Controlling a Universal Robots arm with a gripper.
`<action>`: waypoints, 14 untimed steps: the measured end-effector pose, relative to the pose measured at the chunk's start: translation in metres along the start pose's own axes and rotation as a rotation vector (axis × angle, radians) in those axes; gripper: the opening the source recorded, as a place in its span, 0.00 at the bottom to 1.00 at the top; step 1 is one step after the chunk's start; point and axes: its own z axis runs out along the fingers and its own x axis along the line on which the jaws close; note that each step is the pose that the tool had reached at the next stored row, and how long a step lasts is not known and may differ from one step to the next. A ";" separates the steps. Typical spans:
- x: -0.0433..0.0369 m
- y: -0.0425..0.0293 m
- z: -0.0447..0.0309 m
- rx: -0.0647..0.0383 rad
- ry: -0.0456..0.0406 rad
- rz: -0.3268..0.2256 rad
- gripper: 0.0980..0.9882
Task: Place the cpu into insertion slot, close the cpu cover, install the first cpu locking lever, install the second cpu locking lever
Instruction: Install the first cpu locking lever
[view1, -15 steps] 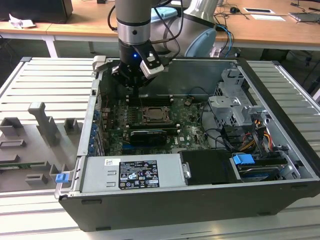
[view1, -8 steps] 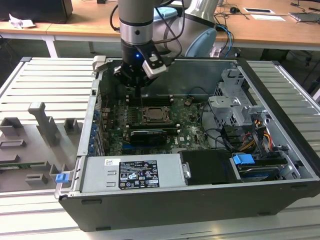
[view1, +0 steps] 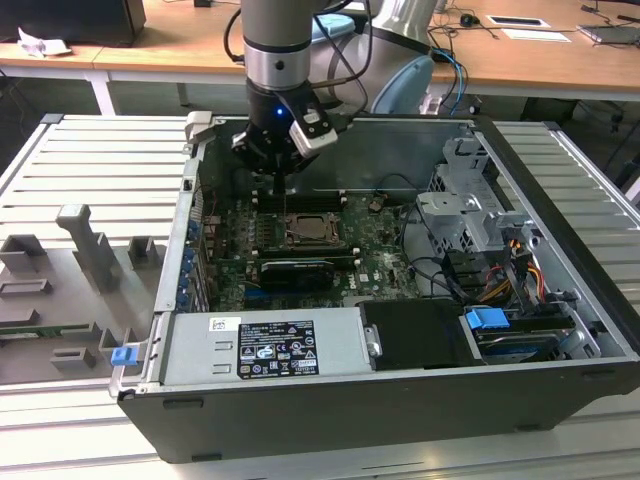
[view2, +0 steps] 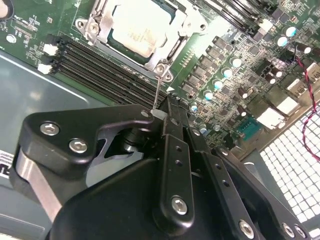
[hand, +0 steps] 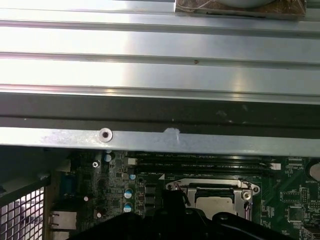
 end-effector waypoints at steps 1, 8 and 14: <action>-0.0002 0.0000 0.0002 0.000 0.0001 0.000 0.01; -0.0048 -0.0002 0.0015 0.000 0.0001 0.000 0.01; -0.0094 -0.0004 0.0025 0.000 0.0000 0.000 0.01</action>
